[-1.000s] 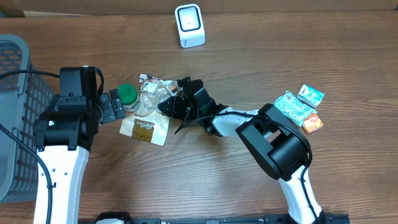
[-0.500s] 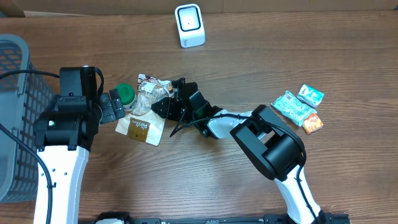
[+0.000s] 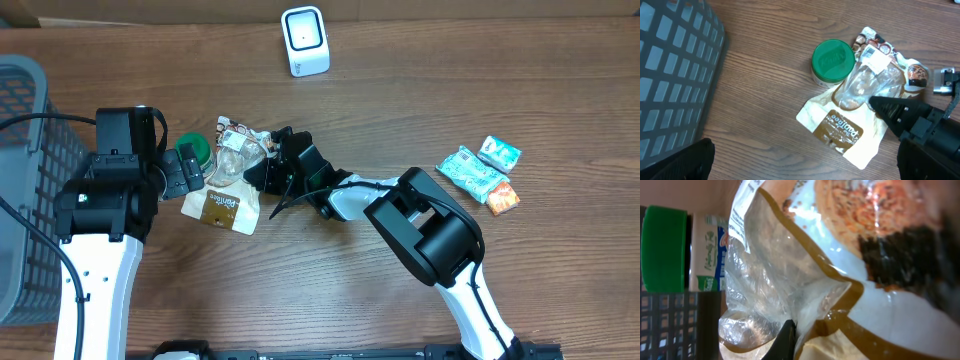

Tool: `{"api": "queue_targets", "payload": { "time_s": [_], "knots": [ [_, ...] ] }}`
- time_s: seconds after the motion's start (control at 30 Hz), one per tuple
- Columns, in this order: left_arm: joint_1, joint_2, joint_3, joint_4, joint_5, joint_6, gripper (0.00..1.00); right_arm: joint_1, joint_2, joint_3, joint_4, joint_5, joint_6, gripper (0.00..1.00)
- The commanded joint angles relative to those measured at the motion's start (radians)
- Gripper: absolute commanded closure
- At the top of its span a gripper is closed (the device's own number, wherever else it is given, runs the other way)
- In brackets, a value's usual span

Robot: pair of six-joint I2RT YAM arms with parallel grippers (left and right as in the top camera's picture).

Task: Scan the item barcode
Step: 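Grasp the snack bag's edge with the right gripper, then lift the snack bag and hold it up to the white scanner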

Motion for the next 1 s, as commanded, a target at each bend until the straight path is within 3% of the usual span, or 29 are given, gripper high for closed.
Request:
{"api": "queue_targets", "payload": {
  "time_s": [0.0,0.1,0.27,0.37,0.67,0.97],
  "knots": [
    [0.004,0.003,0.002,0.001,0.013,0.019,0.0,-0.042,0.013,0.009,-0.01,-0.136,-0.004,0.96],
    [0.004,0.003,0.002,0.001,0.013,0.019,0.01,-0.109,-0.041,0.009,-0.058,-0.241,-0.018,0.96],
    [0.004,0.003,0.002,0.001,0.013,0.019,0.0,-0.233,-0.175,0.009,-0.195,-0.454,-0.189,0.96],
    [0.004,0.003,0.002,0.001,0.013,0.019,0.0,-0.311,-0.306,0.009,-0.367,-0.553,-0.372,0.96],
    [0.004,0.003,0.002,0.001,0.013,0.019,0.0,-0.447,-0.654,0.009,-0.869,-0.602,-0.843,0.96],
    [0.004,0.003,0.002,0.001,0.013,0.019,0.0,-0.557,-0.808,0.009,-0.935,-1.013,-1.009,0.96]
  ]
}}
